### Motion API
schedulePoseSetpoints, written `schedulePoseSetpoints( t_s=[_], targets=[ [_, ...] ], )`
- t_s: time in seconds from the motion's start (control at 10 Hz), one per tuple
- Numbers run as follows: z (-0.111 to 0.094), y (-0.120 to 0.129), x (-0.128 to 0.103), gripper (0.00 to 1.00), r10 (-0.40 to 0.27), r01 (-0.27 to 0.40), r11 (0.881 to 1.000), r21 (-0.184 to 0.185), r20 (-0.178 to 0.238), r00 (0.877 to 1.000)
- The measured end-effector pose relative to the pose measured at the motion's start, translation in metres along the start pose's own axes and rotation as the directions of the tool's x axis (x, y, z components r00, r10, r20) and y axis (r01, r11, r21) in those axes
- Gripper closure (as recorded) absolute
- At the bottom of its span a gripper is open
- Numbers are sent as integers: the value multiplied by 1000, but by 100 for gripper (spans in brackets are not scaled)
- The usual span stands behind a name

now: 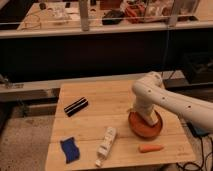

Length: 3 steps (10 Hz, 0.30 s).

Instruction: Place the ceramic cup in the ceramic bowl

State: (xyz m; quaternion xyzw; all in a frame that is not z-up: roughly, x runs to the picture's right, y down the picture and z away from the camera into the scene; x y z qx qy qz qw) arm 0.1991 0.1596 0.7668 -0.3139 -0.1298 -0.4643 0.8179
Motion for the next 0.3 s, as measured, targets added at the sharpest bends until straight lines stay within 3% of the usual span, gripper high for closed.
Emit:
schedulePoseSetpoints(
  t_s=[0.3],
  targets=[
    [0,0,0,20,0,0,1000,0,0,1000]
  ],
)
